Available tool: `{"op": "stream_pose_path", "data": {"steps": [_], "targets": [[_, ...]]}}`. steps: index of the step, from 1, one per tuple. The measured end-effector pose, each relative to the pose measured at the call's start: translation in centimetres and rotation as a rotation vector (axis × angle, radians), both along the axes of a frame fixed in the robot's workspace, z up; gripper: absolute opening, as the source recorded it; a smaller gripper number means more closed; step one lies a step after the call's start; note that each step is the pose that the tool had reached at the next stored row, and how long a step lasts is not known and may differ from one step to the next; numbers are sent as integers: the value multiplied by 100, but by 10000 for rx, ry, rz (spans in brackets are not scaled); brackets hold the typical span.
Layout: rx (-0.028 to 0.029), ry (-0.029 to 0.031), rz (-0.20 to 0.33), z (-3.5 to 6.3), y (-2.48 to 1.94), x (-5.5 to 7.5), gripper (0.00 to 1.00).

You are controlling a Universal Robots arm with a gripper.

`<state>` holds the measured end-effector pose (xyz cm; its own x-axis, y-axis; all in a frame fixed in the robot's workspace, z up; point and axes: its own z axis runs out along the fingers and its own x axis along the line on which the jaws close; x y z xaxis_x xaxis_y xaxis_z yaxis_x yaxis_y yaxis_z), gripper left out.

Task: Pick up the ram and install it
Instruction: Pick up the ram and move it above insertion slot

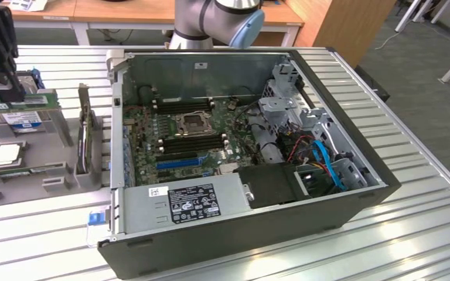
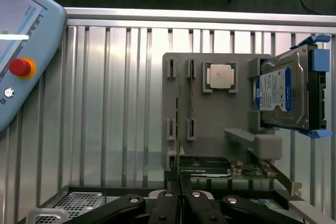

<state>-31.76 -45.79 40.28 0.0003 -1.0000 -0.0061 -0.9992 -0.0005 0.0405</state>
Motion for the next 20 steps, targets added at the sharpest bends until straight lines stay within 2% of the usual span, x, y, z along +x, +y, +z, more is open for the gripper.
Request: {"op": "stream_pose_path", "data": {"steps": [20], "targets": [[0, 1, 0, 0, 0, 390, 12]]}}
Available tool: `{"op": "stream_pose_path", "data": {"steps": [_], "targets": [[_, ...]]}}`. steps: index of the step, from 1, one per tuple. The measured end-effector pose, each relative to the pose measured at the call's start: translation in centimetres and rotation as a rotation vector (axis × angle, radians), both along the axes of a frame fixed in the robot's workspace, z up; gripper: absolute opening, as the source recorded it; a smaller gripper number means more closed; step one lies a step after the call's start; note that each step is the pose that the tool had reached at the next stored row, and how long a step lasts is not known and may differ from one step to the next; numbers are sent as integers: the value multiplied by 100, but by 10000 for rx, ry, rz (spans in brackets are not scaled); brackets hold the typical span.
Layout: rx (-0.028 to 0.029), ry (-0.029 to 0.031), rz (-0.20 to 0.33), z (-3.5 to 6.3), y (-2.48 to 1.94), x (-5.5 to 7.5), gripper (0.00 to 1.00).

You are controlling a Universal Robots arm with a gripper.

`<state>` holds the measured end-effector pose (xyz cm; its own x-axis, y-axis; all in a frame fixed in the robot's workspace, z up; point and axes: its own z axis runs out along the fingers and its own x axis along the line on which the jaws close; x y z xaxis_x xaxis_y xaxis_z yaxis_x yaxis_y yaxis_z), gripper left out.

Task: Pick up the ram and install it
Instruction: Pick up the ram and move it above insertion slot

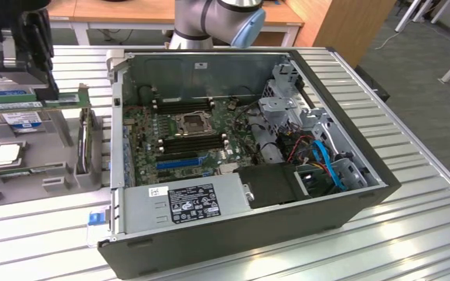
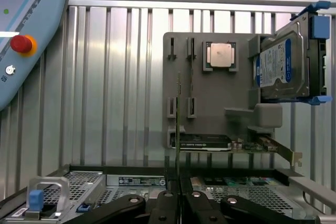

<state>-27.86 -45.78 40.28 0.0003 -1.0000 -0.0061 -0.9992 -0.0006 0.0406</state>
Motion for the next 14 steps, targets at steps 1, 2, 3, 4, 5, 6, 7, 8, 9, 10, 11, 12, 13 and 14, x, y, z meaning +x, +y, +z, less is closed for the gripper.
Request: {"op": "stream_pose_path", "data": {"steps": [1, 2, 3, 4, 5, 6, 7, 8, 9, 10, 11, 12, 13, 14], "targets": [[0, 0, 0, 0, 0, 20, 12], [-1, 1, 0, 0, 0, 39, 12], [0, 0, 0, 0, 0, 59, 12], [0, 0, 0, 0, 0, 79, 12], [0, 0, 0, 0, 0, 100, 12], [0, 0, 1, 0, 0, 119, 12], [-1, 1, 1, 1, 0, 139, 12], [-1, 1, 1, 1, 0, 158, 12], [0, 1, 1, 0, 0, 178, 12], [-1, 1, 1, 0, 0, 197, 12], [-1, 0, 0, 0, 0, 216, 12], [0, 0, 0, 0, 0, 236, 12], [0, 0, 1, 0, 0, 257, 12], [0, 0, 0, 0, 0, 277, 12]]}}
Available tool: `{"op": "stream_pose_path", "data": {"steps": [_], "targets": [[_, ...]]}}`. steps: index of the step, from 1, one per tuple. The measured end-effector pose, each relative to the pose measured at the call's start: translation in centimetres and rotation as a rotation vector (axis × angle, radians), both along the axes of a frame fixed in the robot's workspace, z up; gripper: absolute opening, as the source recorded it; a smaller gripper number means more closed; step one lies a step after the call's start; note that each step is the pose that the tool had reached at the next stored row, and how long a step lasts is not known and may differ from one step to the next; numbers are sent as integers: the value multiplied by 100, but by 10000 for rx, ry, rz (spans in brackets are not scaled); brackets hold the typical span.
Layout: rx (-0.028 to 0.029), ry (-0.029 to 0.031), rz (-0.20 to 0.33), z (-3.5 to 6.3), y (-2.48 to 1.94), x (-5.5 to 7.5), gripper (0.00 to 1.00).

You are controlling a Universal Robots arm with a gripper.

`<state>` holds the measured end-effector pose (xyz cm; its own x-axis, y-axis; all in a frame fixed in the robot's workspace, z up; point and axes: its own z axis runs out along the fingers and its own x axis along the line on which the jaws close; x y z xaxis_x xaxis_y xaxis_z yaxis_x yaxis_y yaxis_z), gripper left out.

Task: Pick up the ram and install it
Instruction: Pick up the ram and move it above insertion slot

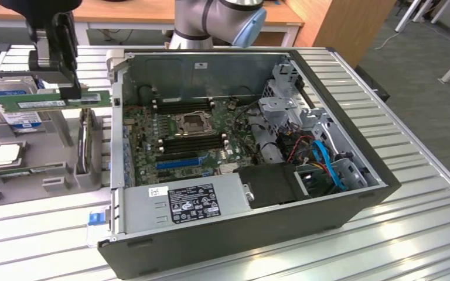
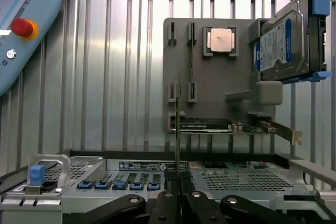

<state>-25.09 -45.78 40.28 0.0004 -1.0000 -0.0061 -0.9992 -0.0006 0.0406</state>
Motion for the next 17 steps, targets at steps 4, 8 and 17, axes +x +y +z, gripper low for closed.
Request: {"op": "stream_pose_path", "data": {"steps": [4, 8, 17], "targets": [[-1, 1, 1, 0, 0, 82, 12], [-1, 1, 1, 1, 0, 165, 12], [0, 0, 2, 0, 0, 358, 12]]}}
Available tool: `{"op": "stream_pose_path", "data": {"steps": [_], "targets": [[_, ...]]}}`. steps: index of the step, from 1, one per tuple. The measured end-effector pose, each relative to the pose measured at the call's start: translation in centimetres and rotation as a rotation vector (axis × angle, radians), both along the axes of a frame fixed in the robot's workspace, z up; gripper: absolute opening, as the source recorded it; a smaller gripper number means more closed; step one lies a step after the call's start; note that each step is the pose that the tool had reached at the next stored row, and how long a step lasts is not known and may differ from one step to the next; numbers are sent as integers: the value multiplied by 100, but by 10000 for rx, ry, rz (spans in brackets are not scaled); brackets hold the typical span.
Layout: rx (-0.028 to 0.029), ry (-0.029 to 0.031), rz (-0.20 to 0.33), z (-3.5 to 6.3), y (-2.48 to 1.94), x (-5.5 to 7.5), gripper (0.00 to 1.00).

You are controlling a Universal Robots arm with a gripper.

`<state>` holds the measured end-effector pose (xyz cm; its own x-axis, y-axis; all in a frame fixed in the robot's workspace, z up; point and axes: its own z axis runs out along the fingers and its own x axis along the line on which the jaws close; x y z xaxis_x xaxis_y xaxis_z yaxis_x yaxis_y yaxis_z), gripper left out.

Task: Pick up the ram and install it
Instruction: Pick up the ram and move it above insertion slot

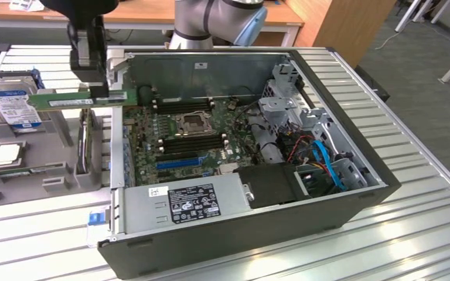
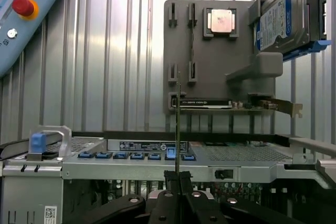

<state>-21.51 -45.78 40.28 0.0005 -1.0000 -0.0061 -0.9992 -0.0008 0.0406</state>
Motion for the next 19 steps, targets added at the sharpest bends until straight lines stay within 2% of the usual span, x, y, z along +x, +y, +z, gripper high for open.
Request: {"op": "stream_pose_path", "data": {"steps": [19], "targets": [[0, 1, 0, 0, 0, 417, 12]]}}
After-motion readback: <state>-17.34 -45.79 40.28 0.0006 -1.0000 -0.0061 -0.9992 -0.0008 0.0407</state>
